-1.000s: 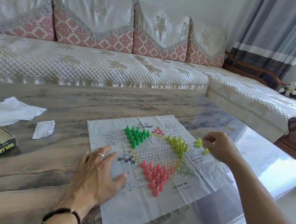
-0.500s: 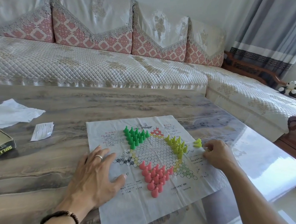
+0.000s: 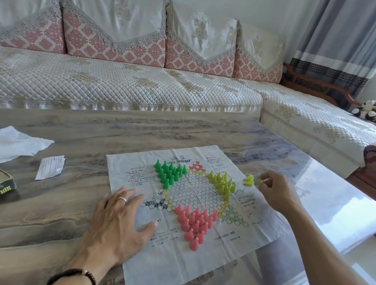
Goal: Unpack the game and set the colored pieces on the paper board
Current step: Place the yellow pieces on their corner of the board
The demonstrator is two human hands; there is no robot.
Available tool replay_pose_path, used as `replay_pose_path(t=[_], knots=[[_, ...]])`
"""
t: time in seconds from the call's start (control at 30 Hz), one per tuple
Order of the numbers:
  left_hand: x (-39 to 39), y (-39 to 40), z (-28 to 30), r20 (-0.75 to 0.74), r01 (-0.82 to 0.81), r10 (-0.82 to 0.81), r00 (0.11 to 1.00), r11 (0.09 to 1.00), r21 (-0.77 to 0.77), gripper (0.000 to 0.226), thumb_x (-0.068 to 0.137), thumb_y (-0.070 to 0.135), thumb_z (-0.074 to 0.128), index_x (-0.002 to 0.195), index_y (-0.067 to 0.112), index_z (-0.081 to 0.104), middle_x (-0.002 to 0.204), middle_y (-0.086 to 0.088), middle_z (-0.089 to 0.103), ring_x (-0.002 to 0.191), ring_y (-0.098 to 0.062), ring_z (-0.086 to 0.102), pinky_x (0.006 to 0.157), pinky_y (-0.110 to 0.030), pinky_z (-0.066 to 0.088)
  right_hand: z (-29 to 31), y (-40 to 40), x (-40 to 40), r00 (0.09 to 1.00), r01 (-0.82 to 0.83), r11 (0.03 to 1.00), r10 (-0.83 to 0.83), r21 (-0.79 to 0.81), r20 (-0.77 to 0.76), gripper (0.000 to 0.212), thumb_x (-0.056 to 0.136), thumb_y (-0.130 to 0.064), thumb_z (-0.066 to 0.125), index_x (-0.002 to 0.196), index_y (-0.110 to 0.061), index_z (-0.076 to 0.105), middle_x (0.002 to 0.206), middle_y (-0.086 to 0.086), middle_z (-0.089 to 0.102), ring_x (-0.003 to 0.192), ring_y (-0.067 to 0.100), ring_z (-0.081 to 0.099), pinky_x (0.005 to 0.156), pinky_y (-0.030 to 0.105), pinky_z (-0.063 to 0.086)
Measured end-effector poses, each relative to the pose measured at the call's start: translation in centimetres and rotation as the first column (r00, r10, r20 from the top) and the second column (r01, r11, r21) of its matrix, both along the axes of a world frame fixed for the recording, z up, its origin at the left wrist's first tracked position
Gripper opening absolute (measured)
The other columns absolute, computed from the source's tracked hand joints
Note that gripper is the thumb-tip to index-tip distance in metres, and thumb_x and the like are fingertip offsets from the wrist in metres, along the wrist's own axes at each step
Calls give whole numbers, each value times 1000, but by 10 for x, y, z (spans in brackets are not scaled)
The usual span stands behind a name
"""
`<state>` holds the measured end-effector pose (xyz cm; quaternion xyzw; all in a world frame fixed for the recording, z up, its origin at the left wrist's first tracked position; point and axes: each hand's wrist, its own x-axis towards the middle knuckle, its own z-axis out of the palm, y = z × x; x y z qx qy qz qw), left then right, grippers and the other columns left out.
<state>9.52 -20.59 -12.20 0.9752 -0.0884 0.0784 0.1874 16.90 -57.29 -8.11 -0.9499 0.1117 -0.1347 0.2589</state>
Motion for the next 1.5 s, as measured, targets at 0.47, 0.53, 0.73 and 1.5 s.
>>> replay_pose_path(t=[0.47, 0.53, 0.73, 1.5], knots=[[1, -1, -1, -5, -18, 18, 1000, 1000, 17, 93, 67, 76, 12, 145, 32, 34, 155, 8, 25, 145, -8, 9, 118, -31, 4, 26, 33, 48, 937, -321, 897, 255, -302, -238, 14, 84, -6, 60, 82, -18, 68, 72, -7, 65, 71, 12, 61, 73, 37, 56], [-1, -1, 0, -6, -18, 18, 1000, 1000, -7, 92, 68, 75, 10, 144, 31, 35, 154, 8, 26, 145, -7, 10, 118, -32, 4, 28, 35, 51, 928, -344, 883, 266, -320, -262, 15, 84, -5, 59, 84, -16, 69, 71, -8, 64, 70, 10, 60, 72, 33, 55], [-1, -1, 1, -9, -17, 16, 1000, 1000, -10, 92, 70, 75, 8, 145, 29, 35, 155, 7, 26, 145, -8, 10, 118, -32, 4, 24, 41, 57, 900, -394, 864, 293, -314, -323, 18, 83, -2, 61, 88, -16, 71, 82, -4, 68, 76, 10, 64, 75, 29, 57], [1, -1, -2, -7, -15, 15, 1000, 1000, 11, 91, 69, 76, 9, 142, 30, 37, 153, 7, 29, 144, -8, 13, 118, -34, 8, 24, 4, 35, 949, -301, 877, 235, -375, -211, 26, 80, -2, 54, 73, -24, 66, 78, -8, 65, 74, 12, 61, 68, 29, 52]])
